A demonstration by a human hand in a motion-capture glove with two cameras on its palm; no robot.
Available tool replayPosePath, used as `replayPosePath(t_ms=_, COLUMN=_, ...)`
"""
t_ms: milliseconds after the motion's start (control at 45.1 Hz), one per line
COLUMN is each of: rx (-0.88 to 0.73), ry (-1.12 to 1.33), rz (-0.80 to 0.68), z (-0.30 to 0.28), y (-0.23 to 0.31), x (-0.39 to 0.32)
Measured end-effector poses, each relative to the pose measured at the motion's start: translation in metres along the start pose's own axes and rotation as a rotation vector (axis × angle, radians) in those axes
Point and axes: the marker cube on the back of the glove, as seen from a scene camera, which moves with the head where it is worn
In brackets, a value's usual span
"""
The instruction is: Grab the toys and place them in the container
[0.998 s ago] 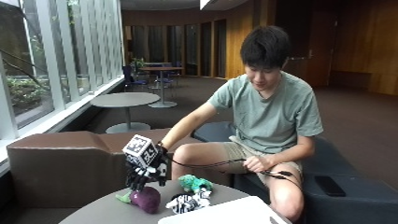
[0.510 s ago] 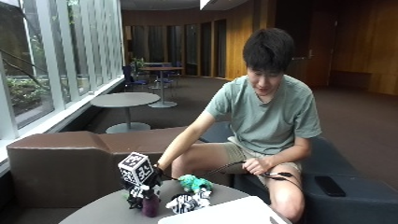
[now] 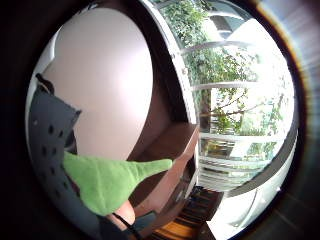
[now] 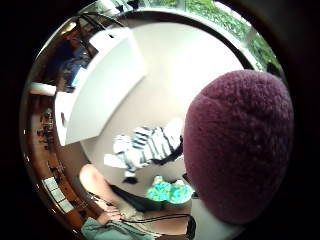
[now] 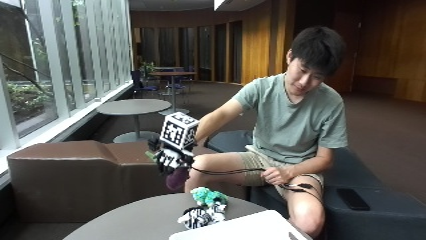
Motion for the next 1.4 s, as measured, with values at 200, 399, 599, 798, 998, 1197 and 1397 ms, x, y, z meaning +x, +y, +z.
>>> replayPosePath(t_ms=200, rx=0.165, ry=-0.065, rz=-0.049, z=-0.095, y=0.022, x=0.001)
replayPosePath(t_ms=399, rx=0.258, ry=-0.162, rz=-0.034, z=-0.17, y=-0.01, x=-0.047)
replayPosePath(t_ms=599, rx=0.265, ry=-0.221, rz=-0.102, z=-0.203, y=-0.04, x=-0.115)
replayPosePath(t_ms=798, rx=0.223, ry=-0.381, rz=-0.081, z=-0.203, y=-0.078, x=-0.188)
replayPosePath(t_ms=998, rx=0.215, ry=-0.43, rz=-0.141, z=-0.185, y=-0.101, x=-0.245)
replayPosePath(t_ms=1197, rx=0.315, ry=-0.444, rz=-0.152, z=-0.167, y=-0.127, x=-0.291)
replayPosePath(t_ms=1397, rx=0.123, ry=-0.482, rz=-0.169, z=-0.131, y=-0.123, x=-0.307)
